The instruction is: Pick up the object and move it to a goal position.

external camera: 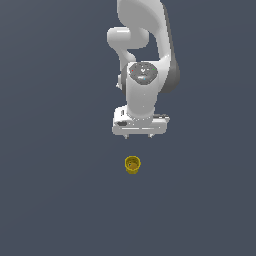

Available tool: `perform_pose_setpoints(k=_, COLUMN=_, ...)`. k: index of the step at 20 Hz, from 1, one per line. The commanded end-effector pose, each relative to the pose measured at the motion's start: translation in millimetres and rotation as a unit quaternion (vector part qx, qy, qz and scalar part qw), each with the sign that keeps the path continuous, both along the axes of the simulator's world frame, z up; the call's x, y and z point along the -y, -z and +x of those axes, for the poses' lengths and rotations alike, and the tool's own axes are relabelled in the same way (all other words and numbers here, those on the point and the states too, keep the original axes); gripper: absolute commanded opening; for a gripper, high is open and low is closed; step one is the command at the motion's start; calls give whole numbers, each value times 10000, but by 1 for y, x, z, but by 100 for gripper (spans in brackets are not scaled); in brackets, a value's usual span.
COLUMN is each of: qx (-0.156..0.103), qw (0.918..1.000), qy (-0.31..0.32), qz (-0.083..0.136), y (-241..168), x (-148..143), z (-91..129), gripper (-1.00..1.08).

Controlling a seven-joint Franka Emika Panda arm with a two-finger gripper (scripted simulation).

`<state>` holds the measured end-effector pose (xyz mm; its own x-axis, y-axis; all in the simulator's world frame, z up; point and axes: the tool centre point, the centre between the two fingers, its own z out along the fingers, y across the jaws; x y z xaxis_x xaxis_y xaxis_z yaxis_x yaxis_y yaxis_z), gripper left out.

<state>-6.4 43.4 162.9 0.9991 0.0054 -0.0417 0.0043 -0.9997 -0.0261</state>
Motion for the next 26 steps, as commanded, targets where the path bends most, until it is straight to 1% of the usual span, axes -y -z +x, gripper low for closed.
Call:
perform_pose_setpoints(k=1, qx=13, qw=10000, qy=-14, qz=-8, y=4, x=2, z=6, gripper=100)
perform_pose_setpoints(k=5, qx=51, qw=10000, qy=-53, qz=-29, y=15, x=5, z=20, gripper=100)
perform_pose_setpoints(k=12, qx=143, qw=9998, qy=-150, qz=-82, y=43, x=15, z=54, gripper=100)
perform_pose_setpoints(k=15, qx=173, qw=9996, qy=-182, qz=-100, y=53, x=19, z=64, gripper=100)
perform_pose_setpoints(k=21, qx=208, qw=9995, qy=-219, qz=-122, y=65, x=23, z=75, gripper=100)
perform_pose_setpoints(k=26, qx=204, qw=9995, qy=-219, qz=-123, y=66, x=23, z=75, gripper=100)
